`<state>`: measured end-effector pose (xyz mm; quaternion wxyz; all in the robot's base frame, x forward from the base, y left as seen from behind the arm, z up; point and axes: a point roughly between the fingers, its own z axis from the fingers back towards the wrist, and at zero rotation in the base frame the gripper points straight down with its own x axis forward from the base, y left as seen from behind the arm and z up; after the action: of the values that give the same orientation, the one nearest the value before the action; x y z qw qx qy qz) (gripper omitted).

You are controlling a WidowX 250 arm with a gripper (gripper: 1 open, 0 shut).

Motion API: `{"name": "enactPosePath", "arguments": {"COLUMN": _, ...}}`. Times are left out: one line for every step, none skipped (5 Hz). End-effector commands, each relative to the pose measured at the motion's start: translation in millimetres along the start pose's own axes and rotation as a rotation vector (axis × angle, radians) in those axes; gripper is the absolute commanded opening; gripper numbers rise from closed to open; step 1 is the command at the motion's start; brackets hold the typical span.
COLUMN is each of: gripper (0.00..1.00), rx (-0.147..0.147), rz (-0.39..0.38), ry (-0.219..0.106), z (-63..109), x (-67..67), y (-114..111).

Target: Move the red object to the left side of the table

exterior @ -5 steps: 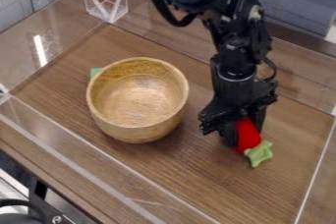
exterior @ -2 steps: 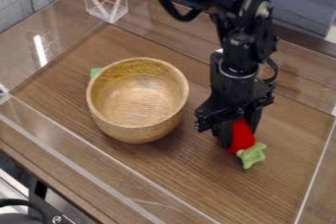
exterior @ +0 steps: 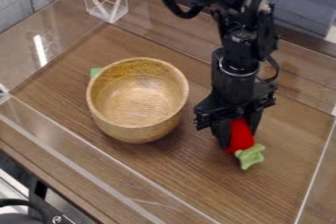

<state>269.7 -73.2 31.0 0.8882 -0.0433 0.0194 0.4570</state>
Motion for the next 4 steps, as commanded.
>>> {"name": "enactPosePath", "arguments": {"gripper": 0.00, "rx": -0.045, "rz": -0.007, "ry": -0.009, "z": 14.5, "x": -5.6, "y": -8.2}}
{"name": "enactPosePath", "arguments": {"gripper": 0.00, "rx": -0.047, "rz": -0.016, "ry": -0.002, "z": 16.0, "x": -13.6, "y": -12.0}}
{"name": "enactPosePath", "arguments": {"gripper": 0.00, "rx": -0.076, "rz": 0.014, "ry": 0.001, "z": 36.1, "x": -11.2, "y": -16.8}}
{"name": "enactPosePath", "arguments": {"gripper": 0.00, "rx": -0.113, "rz": -0.016, "ry": 0.011, "z": 78.5, "x": -3.5, "y": -25.5}}
